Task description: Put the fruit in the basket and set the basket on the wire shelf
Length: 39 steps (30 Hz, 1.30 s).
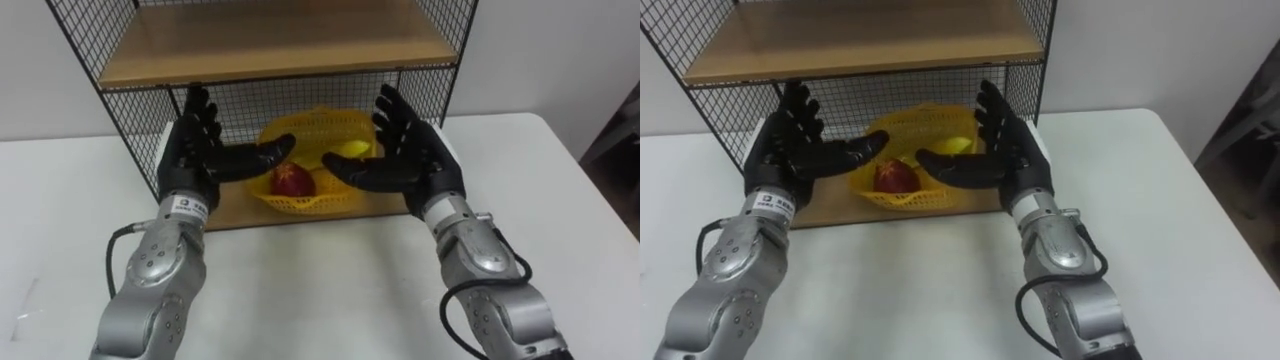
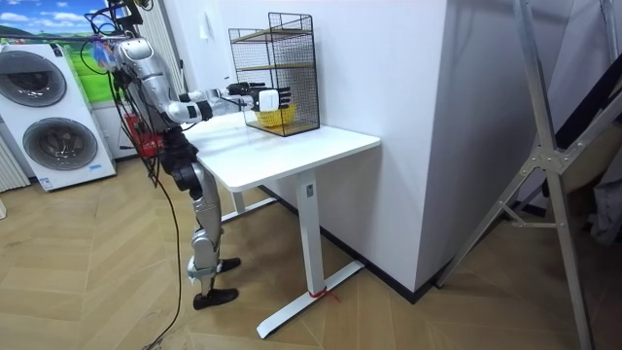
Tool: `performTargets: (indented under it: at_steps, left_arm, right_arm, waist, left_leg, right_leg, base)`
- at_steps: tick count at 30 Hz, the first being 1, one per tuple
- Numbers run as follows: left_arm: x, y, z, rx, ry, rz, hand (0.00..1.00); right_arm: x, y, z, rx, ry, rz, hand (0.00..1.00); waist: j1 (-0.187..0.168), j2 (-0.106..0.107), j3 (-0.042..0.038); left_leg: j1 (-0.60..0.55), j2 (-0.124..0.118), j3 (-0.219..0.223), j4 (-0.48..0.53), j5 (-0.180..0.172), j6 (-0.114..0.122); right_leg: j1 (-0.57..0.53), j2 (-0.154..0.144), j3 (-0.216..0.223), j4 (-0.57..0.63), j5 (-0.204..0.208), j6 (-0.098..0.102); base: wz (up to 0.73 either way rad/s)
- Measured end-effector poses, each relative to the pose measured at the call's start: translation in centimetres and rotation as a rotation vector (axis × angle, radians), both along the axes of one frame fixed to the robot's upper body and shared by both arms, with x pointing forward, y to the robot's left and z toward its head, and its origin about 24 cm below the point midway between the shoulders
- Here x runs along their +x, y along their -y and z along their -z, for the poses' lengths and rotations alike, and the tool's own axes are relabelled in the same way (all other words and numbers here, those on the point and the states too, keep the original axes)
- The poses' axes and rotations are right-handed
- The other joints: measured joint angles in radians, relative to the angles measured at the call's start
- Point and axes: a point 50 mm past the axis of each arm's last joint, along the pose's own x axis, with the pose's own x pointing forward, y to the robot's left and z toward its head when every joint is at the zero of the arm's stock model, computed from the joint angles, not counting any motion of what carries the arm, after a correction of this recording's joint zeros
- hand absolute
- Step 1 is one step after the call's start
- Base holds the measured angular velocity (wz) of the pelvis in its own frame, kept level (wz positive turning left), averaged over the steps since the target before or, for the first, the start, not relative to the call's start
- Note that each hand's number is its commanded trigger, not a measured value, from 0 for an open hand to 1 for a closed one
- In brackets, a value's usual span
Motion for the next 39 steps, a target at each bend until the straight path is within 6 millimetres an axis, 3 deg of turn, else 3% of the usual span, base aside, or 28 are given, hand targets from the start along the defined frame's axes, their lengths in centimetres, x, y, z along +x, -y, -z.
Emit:
performTargets:
  at_steps: [8,12,18,23,30,39]
  left_arm:
    - [-0.7,-0.5,0.4,0.026,0.016,0.023,0.00]
    - [-2.2,-0.8,0.7,0.024,0.029,0.038,0.00]
    - [-5.4,-1.7,3.7,0.018,-0.096,0.022,0.00]
    - [-7.0,-2.1,4.4,0.003,-0.125,0.042,0.00]
    - [-8.1,-2.0,4.3,-0.023,-0.092,0.045,0.00]
    - [-9.2,-1.2,4.6,-0.058,-0.076,0.149,0.00]
  right_arm:
    - [-1.0,1.0,-0.7,-0.087,0.058,0.017,0.00]
    - [-2.4,1.4,-0.6,-0.111,0.075,0.002,0.00]
    - [-5.2,2.6,1.9,-0.136,-0.028,0.003,0.00]
    - [-6.5,3.5,1.5,-0.139,-0.023,-0.007,0.00]
    - [-7.4,3.5,0.8,-0.130,0.019,-0.025,0.00]
    - [-8.4,3.3,1.4,-0.140,0.011,-0.100,0.00]
  waist:
    - [-0.015,0.004,-0.0002]
    - [-0.019,0.004,-0.0004]
    - [-0.018,0.004,-0.0044]
    - [-0.019,-0.003,-0.0110]
    - [-0.024,-0.007,-0.0070]
    - [-0.020,-0.014,-0.0048]
  left_leg:
    - [0.001,0.000,0.007,-0.003,0.001,0.000]
    - [0.006,0.002,0.015,-0.005,0.001,0.000]
    - [0.014,0.005,0.027,-0.011,0.000,0.000]
    - [-0.012,0.007,0.032,-0.005,0.000,0.001]
    - [-0.030,0.000,0.031,-0.004,-0.001,0.002]
    - [-0.048,0.000,0.023,0.004,-0.002,0.003]
  right_leg:
    - [-0.002,0.000,0.004,0.000,0.001,0.000]
    - [0.001,0.000,0.009,0.000,0.004,0.000]
    - [0.001,0.001,0.023,0.001,0.002,0.002]
    - [-0.025,0.004,0.032,0.000,0.009,0.002]
    - [-0.041,0.003,0.027,0.000,0.010,0.001]
    - [-0.050,0.002,0.012,0.000,0.010,0.001]
  base:
    - [-0.01]
    - [-0.05]
    - [-0.07]
    - [-0.04]
    - [0.00]
    - [0.04]
